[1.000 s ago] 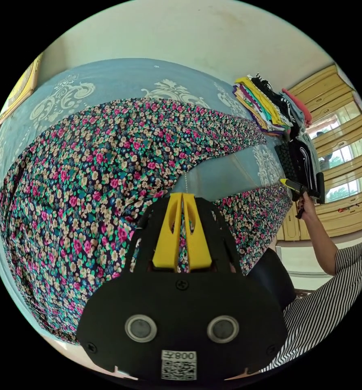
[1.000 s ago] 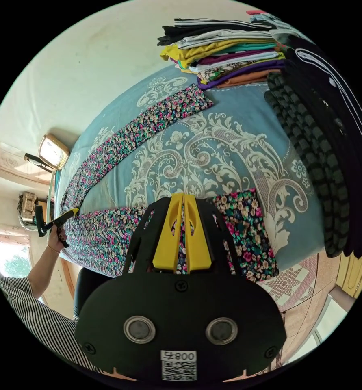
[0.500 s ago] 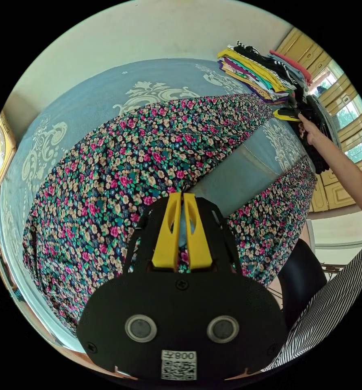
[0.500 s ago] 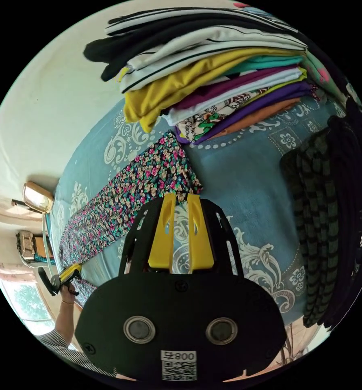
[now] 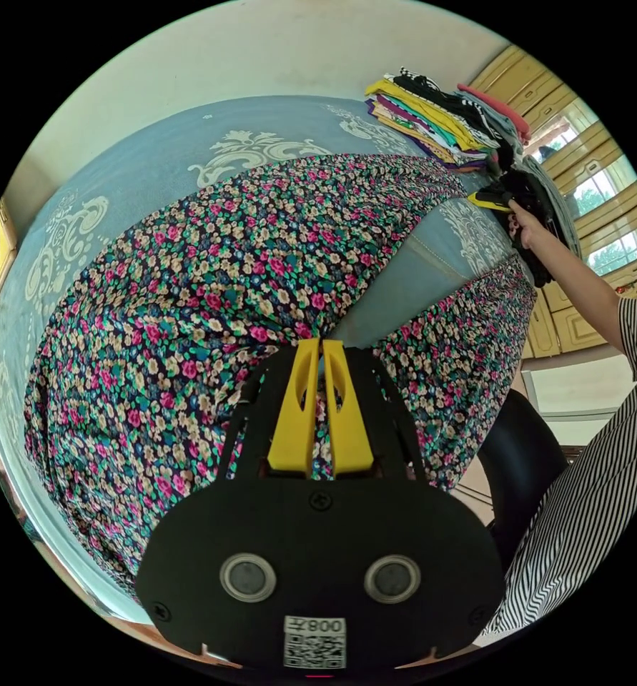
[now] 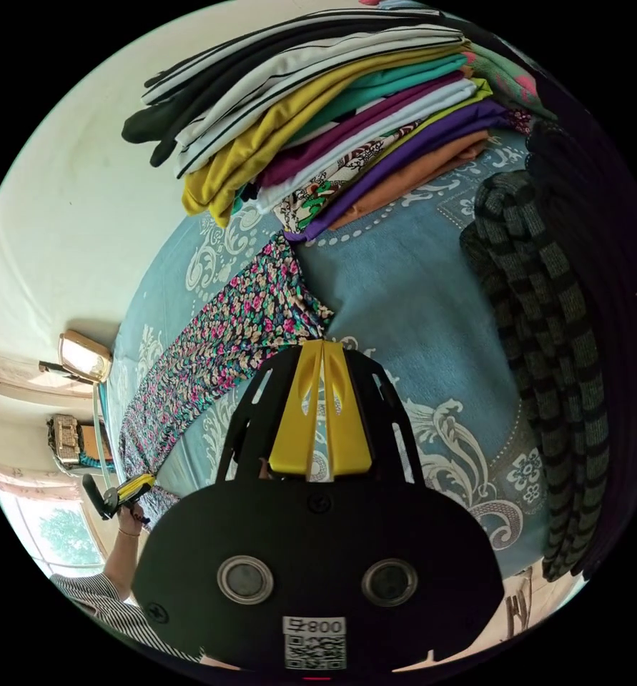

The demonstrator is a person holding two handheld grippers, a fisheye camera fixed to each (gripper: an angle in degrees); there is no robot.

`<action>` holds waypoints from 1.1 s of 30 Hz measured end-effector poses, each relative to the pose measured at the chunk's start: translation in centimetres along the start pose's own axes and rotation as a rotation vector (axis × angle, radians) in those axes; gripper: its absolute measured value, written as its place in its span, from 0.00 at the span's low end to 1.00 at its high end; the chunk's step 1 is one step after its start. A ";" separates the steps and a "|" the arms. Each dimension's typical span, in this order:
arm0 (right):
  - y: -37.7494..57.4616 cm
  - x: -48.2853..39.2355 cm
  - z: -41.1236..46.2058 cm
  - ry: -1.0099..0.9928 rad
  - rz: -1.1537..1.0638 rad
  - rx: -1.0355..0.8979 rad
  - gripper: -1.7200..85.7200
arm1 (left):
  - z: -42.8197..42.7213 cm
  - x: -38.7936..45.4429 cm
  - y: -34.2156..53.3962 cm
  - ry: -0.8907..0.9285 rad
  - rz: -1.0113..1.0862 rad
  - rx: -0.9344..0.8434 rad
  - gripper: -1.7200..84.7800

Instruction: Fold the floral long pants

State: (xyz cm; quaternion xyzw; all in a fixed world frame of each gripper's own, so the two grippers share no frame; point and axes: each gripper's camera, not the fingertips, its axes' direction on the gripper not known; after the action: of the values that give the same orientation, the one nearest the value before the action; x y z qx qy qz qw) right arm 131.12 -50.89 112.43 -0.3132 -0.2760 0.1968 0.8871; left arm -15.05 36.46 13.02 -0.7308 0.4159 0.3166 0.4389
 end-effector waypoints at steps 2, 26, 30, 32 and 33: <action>-0.4 0.8 1.2 -0.004 0.011 0.021 0.02 | -1.1 -0.3 -0.4 0.015 -0.013 0.006 0.04; 5.2 -19.0 30.6 -0.209 -0.922 -0.203 0.09 | -18.1 -13.8 -0.2 -0.297 -0.342 -0.004 0.11; 7.9 -25.0 38.6 -0.170 -1.139 -0.297 0.09 | -19.4 -15.4 -1.7 -0.303 -0.349 -0.057 0.12; 9.0 -26.8 42.0 -0.118 -1.213 -0.324 0.09 | -19.6 -15.9 -2.4 -0.335 -0.339 -0.099 0.12; 9.8 -27.6 44.1 -0.086 -1.249 -0.338 0.09 | -19.6 -16.0 -2.5 -0.343 -0.338 -0.115 0.12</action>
State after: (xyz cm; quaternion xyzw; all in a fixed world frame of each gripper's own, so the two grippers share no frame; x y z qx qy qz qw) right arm 81.07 -38.52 124.56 -0.2208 -0.4687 -0.3900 0.7612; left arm -18.19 24.68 35.31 -0.7494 0.1882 0.3814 0.5075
